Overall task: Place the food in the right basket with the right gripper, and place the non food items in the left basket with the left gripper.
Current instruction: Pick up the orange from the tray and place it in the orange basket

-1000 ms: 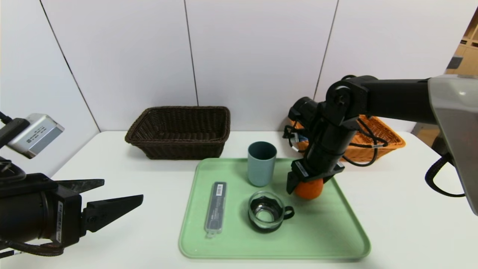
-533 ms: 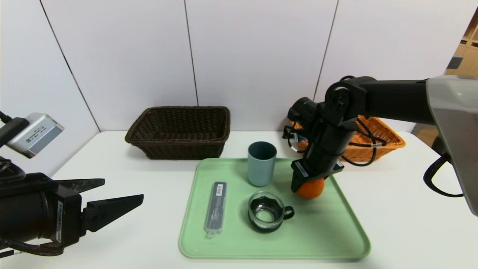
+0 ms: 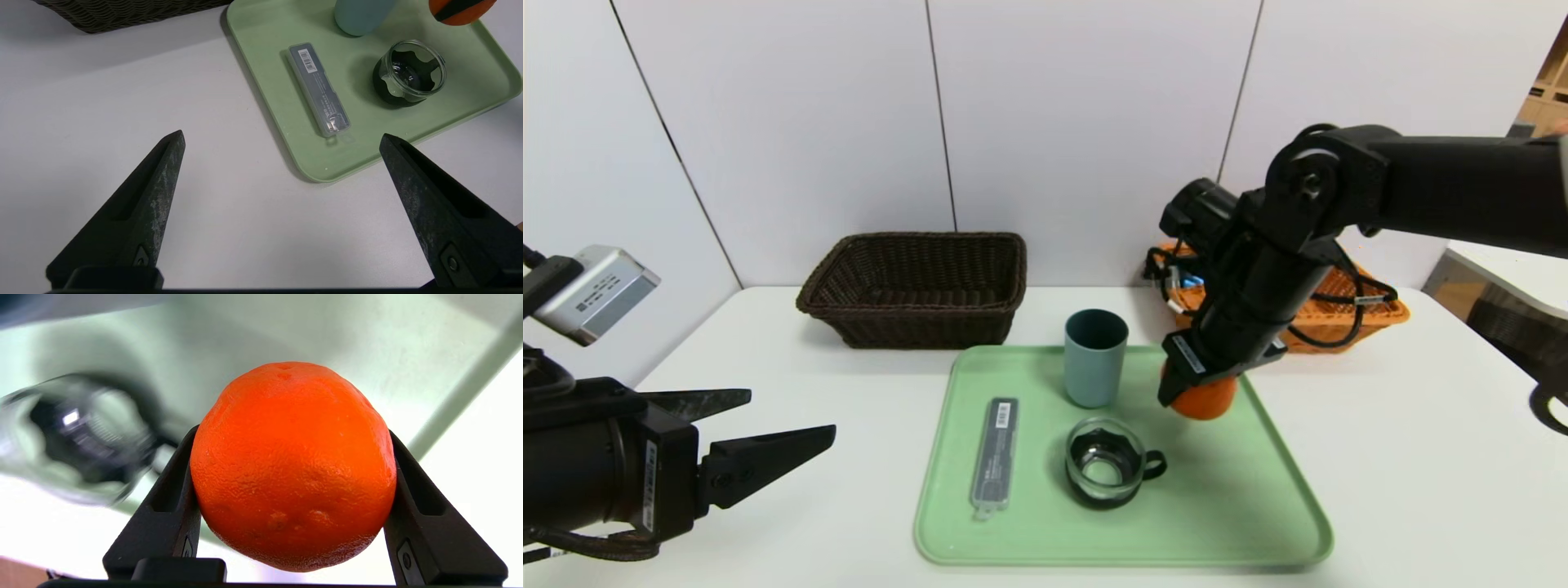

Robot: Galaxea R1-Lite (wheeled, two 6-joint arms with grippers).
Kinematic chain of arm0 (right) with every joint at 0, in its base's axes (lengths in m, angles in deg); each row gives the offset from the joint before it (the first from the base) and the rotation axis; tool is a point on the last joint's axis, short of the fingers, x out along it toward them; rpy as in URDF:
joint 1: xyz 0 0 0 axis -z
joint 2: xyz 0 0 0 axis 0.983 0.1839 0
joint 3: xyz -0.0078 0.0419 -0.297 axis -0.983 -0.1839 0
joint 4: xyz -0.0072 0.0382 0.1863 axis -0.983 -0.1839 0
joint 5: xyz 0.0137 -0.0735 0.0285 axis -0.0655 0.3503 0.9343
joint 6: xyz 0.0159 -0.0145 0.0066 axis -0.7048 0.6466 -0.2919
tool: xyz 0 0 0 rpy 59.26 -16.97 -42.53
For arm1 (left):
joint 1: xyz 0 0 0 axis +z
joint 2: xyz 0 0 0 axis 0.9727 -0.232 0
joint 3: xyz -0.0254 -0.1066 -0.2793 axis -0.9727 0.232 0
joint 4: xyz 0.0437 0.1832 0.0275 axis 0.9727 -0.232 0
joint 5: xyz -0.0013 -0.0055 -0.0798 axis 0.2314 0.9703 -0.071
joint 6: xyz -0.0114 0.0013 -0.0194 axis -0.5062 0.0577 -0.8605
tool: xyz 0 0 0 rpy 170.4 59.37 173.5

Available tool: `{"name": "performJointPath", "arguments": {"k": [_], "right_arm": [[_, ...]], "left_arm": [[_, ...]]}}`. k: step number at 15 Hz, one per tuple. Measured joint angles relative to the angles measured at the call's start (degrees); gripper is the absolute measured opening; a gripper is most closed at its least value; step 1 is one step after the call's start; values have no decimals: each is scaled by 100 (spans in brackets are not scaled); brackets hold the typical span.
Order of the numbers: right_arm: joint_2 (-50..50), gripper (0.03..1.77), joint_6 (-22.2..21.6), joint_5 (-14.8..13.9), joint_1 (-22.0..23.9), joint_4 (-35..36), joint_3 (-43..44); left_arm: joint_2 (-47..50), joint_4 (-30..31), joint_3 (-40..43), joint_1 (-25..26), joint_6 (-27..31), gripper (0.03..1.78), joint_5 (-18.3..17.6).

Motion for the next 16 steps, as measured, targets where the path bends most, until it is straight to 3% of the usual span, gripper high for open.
{"name": "performJointPath", "arguments": {"k": [5, 7, 9, 16], "right_arm": [[-957, 117, 223, -101, -132, 4, 11], [-1228, 117, 564, -435, 69, 127, 41], [-1365, 117, 707, -536, 383, 364, 52], [-1215, 117, 870, -256, 1271, 1840, 41]], "left_arm": [[0, 0, -17, 0, 63, 169, 0], [0, 0, -24, -2, 68, 169, 0], [0, -2, -22, -2, 68, 169, 0], [63, -17, 5, 0, 68, 169, 0]]}}
